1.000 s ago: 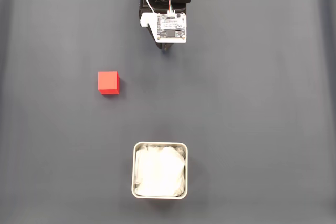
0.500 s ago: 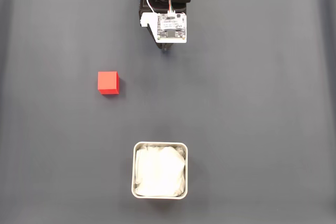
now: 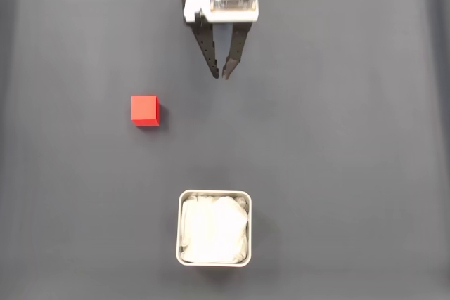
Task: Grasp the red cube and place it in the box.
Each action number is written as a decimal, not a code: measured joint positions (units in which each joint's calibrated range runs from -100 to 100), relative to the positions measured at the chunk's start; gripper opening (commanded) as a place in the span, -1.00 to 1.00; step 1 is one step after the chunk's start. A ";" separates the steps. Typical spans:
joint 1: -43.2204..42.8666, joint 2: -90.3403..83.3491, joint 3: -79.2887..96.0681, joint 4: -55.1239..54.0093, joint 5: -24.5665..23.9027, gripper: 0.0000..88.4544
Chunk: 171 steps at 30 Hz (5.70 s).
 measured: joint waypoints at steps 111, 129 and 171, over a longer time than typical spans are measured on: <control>27.89 43.25 -17.18 -11.85 4.10 -0.36; 28.71 43.25 -6.78 -22.12 5.67 -0.28; 29.60 47.07 3.25 -35.40 6.69 -0.11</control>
